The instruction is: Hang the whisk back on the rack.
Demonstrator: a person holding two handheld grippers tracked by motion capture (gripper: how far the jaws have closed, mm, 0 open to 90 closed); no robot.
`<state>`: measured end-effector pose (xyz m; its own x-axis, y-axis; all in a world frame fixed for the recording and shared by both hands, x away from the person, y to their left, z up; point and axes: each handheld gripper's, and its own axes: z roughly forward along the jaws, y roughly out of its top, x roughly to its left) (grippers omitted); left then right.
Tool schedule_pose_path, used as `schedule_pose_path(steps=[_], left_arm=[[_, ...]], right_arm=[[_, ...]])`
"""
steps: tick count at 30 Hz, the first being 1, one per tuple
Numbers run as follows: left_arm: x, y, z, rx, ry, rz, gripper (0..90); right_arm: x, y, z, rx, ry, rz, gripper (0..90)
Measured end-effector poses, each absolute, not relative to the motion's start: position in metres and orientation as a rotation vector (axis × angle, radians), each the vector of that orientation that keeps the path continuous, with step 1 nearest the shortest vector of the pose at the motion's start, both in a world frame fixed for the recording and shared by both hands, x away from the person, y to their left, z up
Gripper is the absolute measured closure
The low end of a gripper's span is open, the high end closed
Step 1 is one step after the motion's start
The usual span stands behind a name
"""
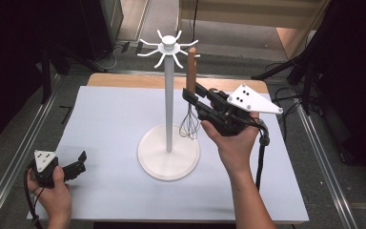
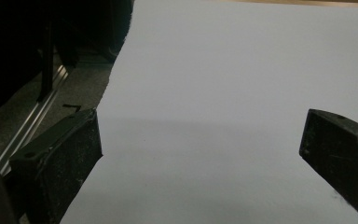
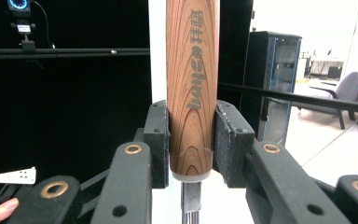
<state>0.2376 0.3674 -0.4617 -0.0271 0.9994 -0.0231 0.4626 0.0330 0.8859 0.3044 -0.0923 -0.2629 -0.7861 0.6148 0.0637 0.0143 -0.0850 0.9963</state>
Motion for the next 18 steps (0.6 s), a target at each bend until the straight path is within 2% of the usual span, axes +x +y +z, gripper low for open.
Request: schedule_pose_path(steps=[18], left_arm=[[0.2379, 0.3666, -0.4619, 1.528, 1.581, 0.942, 0.0]], right_arm=[[0.3072, -0.0875, -0.2729, 0.658, 1.718, 1.939, 70.2]])
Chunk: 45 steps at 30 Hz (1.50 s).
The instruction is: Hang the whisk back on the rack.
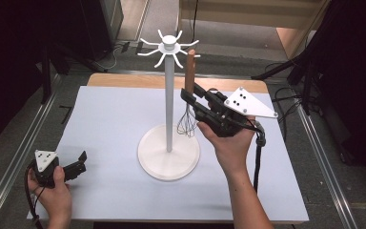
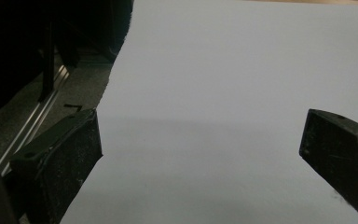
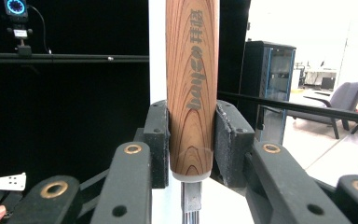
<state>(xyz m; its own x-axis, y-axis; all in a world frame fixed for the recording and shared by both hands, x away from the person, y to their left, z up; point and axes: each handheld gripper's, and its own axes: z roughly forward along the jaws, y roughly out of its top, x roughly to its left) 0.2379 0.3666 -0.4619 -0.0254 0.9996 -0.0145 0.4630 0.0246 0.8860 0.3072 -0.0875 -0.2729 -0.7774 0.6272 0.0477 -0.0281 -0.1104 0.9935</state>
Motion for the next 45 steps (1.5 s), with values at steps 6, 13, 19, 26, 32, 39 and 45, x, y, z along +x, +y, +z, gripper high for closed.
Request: schedule_pose_path(steps=[6, 13, 19, 26, 32, 39, 45], left_arm=[[0.238, 0.366, -0.462, 1.533, 1.577, 0.947, 0.0], [0.238, 0.366, -0.462, 1.533, 1.578, 0.946, 0.0], [0.238, 0.366, -0.462, 1.533, 1.578, 0.944, 0.0], [0.238, 0.366, -0.462, 1.537, 1.58, 0.945, 0.0], [0.238, 0.366, -0.462, 1.54, 1.581, 0.946, 0.0], [0.238, 0.366, -0.462, 1.537, 1.58, 0.945, 0.0], [0.238, 0.366, -0.462, 1.541, 1.579, 0.949, 0.0]], right_arm=[[0.305, -0.087, -0.272, 0.683, 1.716, 1.913, 59.7], [0.302, -0.091, -0.276, 0.678, 1.731, 1.88, 42.7], [0.301, -0.101, -0.285, 0.708, 1.685, 1.825, 31.1], [0.302, -0.112, -0.295, 0.742, 1.657, 1.703, 22.4], [0.301, -0.124, -0.305, 0.793, 1.642, 1.658, 14.2], [0.296, -0.137, -0.324, 0.838, 1.671, 1.604, 8.6], [0.293, -0.148, -0.34, 0.861, 1.687, 1.552, 6.5]])
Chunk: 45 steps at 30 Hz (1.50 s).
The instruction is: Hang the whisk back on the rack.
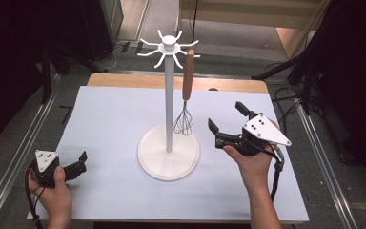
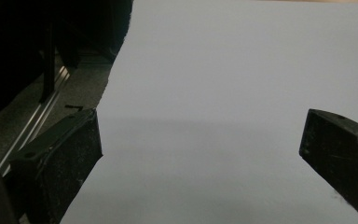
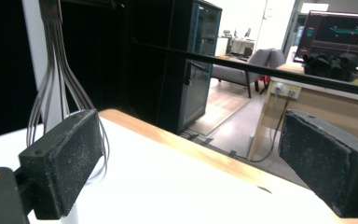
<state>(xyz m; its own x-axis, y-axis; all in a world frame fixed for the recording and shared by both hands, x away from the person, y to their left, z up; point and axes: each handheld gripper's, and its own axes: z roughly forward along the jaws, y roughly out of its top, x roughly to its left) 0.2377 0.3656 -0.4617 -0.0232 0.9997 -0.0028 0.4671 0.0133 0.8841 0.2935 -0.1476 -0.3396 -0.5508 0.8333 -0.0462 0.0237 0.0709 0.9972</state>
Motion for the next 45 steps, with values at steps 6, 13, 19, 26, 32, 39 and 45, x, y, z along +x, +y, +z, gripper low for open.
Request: schedule_pose_path(steps=[6, 13, 19, 26, 32, 39, 45], left_arm=[[0.238, 0.365, -0.462, 1.544, 1.58, 0.951, 0.0], [0.238, 0.366, -0.462, 1.541, 1.577, 0.949, 0.0], [0.238, 0.366, -0.462, 1.543, 1.579, 0.95, 0.0], [0.237, 0.365, -0.462, 1.542, 1.578, 0.952, 0.0], [0.238, 0.365, -0.462, 1.539, 1.579, 0.959, 0.0], [0.238, 0.364, -0.462, 1.541, 1.578, 0.961, 0.0], [0.238, 0.364, -0.462, 1.544, 1.576, 0.964, 0.0]], right_arm=[[0.293, -0.161, -0.354, 0.899, 1.683, 1.533, 6.9], [0.292, -0.175, -0.372, 0.951, 1.67, 1.491, 7.3], [0.291, -0.188, -0.387, 1.002, 1.661, 1.455, 11.3], [0.291, -0.203, -0.404, 1.051, 1.666, 1.427, 12.7], [0.289, -0.215, -0.415, 1.079, 1.669, 1.401, 12.8], [0.285, -0.232, -0.429, 1.127, 1.652, 1.385, 12.9], [0.283, -0.244, -0.44, 1.163, 1.647, 1.346, 13.0]])
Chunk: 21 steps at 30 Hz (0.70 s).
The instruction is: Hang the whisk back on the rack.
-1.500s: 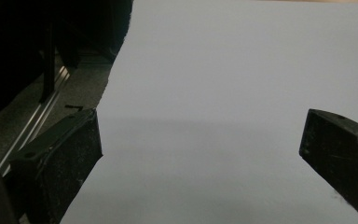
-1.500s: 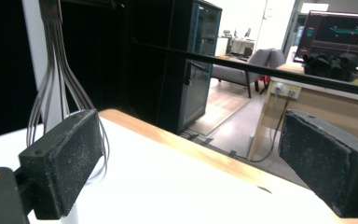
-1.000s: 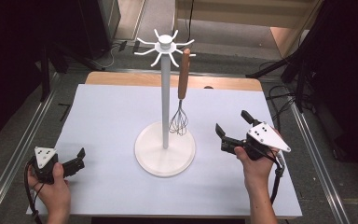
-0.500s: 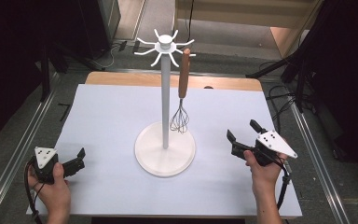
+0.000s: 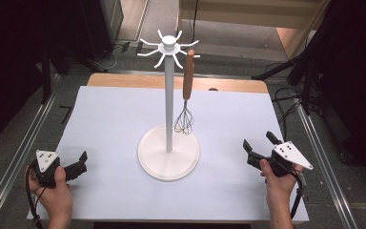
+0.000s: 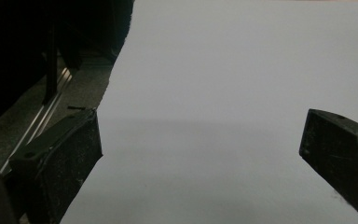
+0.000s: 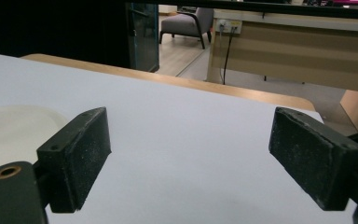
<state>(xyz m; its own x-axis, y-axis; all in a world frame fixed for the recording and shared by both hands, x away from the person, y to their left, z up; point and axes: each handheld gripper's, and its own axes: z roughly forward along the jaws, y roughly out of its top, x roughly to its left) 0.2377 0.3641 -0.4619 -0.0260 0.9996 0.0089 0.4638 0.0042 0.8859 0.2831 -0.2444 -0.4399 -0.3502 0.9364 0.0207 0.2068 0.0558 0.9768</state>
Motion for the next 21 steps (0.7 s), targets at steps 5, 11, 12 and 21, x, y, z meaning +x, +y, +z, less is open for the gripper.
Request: schedule_pose_path(steps=[5, 11, 12, 21], left_arm=[[0.238, 0.364, -0.462, 1.541, 1.579, 0.961, 0.0], [0.238, 0.364, -0.462, 1.541, 1.579, 0.962, 0.0], [0.238, 0.364, -0.462, 1.54, 1.579, 0.962, 0.0], [0.238, 0.364, -0.462, 1.547, 1.577, 0.963, 0.0]], right_arm=[[0.282, -0.252, -0.446, 1.184, 1.648, 1.331, 12.9], [0.278, -0.262, -0.454, 1.206, 1.646, 1.308, 12.9], [0.277, -0.264, -0.455, 1.213, 1.648, 1.302, 12.9], [0.27, -0.28, -0.463, 1.246, 1.628, 1.284, 12.7]])
